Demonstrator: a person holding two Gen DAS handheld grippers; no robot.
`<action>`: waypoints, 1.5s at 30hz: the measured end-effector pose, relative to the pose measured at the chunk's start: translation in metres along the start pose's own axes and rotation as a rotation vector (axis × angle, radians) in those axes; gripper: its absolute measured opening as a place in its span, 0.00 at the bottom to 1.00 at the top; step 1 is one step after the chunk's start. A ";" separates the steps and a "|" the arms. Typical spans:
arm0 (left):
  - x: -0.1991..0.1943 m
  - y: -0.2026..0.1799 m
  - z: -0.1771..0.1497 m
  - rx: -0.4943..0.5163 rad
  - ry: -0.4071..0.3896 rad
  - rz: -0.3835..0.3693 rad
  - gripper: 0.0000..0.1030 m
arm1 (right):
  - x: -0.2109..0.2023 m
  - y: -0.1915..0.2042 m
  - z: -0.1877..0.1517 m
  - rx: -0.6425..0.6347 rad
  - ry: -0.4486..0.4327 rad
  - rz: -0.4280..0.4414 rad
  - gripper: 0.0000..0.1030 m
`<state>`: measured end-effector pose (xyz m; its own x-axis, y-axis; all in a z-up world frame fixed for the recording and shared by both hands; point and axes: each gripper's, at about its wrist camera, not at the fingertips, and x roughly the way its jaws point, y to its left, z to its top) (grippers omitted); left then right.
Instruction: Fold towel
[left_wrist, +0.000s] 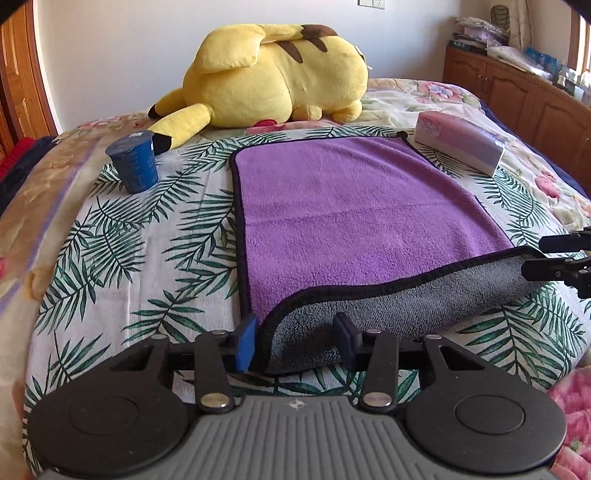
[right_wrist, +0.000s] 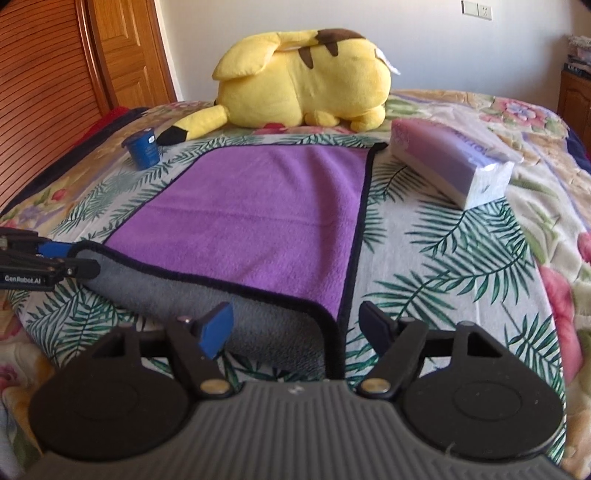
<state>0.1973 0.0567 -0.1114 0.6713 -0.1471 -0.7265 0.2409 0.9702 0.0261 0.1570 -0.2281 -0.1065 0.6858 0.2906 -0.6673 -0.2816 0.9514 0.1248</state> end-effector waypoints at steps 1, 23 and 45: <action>0.000 0.001 -0.001 -0.003 0.001 -0.002 0.21 | 0.001 -0.001 0.000 0.003 0.007 0.001 0.73; 0.005 0.005 -0.005 -0.034 0.028 -0.031 0.00 | 0.006 -0.010 0.000 0.025 0.073 0.041 0.29; -0.006 0.002 0.001 -0.041 -0.041 -0.050 0.00 | 0.003 -0.011 0.002 -0.015 0.040 0.015 0.04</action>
<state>0.1942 0.0597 -0.1065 0.6871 -0.2028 -0.6977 0.2470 0.9683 -0.0382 0.1633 -0.2377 -0.1088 0.6542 0.2997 -0.6944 -0.3017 0.9453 0.1239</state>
